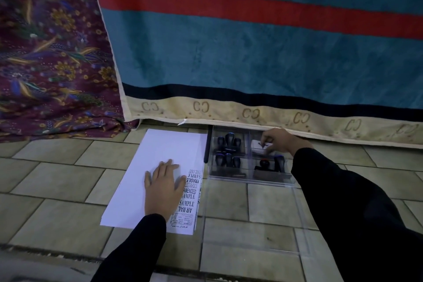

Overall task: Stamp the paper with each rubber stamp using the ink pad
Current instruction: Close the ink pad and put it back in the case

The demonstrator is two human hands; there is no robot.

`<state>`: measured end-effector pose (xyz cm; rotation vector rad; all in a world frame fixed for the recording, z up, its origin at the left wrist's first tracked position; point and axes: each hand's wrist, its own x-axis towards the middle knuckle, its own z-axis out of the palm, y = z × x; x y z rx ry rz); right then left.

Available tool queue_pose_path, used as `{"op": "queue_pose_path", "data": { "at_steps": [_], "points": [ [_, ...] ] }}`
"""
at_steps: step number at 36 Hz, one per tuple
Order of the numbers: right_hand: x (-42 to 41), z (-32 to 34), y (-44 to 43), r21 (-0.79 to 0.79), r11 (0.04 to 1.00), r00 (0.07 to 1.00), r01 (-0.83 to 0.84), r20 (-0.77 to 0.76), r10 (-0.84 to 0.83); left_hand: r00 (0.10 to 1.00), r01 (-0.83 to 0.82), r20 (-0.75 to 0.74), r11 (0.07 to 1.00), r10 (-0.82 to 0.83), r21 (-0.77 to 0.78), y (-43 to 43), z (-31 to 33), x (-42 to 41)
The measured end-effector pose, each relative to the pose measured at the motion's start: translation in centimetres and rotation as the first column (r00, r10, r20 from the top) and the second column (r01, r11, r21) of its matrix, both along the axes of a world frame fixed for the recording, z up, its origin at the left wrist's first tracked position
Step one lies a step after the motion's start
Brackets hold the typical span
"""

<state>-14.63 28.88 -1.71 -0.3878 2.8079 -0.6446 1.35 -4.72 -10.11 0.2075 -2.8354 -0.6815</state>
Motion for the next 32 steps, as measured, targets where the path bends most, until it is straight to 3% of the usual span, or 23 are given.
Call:
{"op": "queue_pose_path", "data": {
  "at_steps": [4, 8, 12, 15, 17, 19, 22, 26, 29, 32],
  "points": [
    [0.2, 0.8, -0.4, 0.060, 0.998, 1.000, -0.002, 0.026, 0.001, 1.000, -0.008, -0.006, 0.999, 0.008, 0.054, -0.2, 0.2, -0.1],
    [1.0, 2.3, -0.6, 0.140, 0.990, 1.000, 0.025, 0.000, -0.025, 0.998, -0.063, -0.002, 0.966, 0.066, 0.249, -0.2, 1.0, -0.4],
    [4.0, 3.6, -0.5, -0.111, 0.979, 0.965, 0.170, -0.183, -0.188, 0.985, -0.172, 0.112, 0.823, 0.132, 0.541, -0.7, 2.3, -0.9],
    [7.5, 4.1, -0.3, -0.207, 0.938, 0.942, 0.277, -0.136, -0.308, 0.979, -0.202, 0.167, 0.713, 0.120, 0.671, -1.4, 3.3, -1.4],
    [10.2, 4.0, -0.2, -0.140, 0.940, 0.946, 0.311, -0.054, -0.321, 0.979, -0.202, 0.149, 0.745, 0.138, 0.636, -1.4, 4.2, -1.5],
    [12.6, 3.3, 0.2, -0.069, 0.940, 0.942, 0.335, 0.059, -0.331, 0.990, -0.141, 0.053, 0.839, 0.133, 0.525, -0.8, 5.0, -1.3],
    [15.3, 1.7, 1.1, 0.045, 0.912, 0.907, 0.407, 0.102, -0.409, 0.998, 0.044, -0.063, 0.931, -0.023, 0.361, 0.8, 6.4, -0.1],
    [17.8, -0.4, 1.7, 0.050, 0.826, 0.824, 0.562, 0.054, -0.564, 0.964, 0.181, 0.166, 0.969, -0.209, 0.168, 3.3, 7.0, 2.1],
    [18.9, -1.3, 1.5, 0.117, 0.797, 0.788, 0.593, 0.115, -0.604, 0.922, 0.201, 0.320, 0.975, -0.220, 0.089, 4.7, 6.6, 3.3],
    [19.4, -1.5, 1.4, 0.158, 0.802, 0.792, 0.576, 0.136, -0.595, 0.905, 0.198, 0.381, 0.980, -0.190, 0.019, 5.7, 6.1, 3.9]
  ]
}}
